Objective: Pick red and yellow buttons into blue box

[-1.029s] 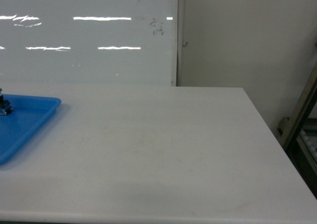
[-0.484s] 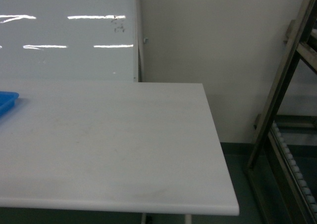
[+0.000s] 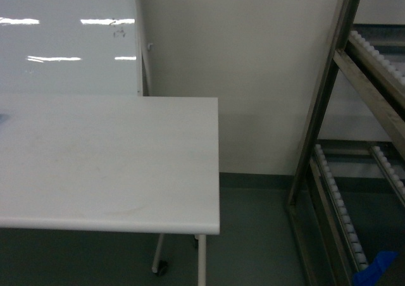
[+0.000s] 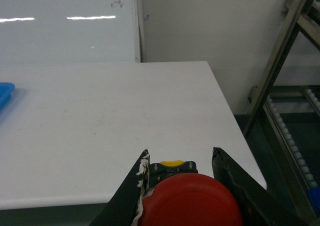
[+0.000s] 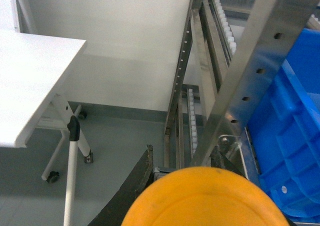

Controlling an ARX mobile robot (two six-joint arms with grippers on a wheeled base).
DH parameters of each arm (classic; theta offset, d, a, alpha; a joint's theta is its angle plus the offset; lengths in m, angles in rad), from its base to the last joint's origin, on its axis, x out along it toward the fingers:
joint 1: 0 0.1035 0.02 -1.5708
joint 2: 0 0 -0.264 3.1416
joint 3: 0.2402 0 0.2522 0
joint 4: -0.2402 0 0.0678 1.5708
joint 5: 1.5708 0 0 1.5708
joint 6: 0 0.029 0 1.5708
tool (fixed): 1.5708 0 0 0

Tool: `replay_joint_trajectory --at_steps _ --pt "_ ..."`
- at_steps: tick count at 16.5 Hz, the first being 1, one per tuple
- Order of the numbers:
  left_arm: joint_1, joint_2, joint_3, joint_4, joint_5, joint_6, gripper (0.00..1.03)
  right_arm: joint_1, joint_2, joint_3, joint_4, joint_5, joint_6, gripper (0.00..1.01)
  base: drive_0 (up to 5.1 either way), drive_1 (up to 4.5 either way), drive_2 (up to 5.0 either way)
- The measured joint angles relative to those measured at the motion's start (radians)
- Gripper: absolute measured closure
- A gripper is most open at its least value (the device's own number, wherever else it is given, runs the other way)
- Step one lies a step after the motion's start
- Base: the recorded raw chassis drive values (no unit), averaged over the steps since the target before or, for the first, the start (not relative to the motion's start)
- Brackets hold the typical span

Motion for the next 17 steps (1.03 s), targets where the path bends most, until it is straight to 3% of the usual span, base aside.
replay_joint_trajectory --at_steps 17 --pt "0.000 0.002 -0.001 -0.002 0.000 0.000 0.72 0.000 0.000 -0.001 0.000 0.000 0.000 0.73 4.9 -2.78 -2.1"
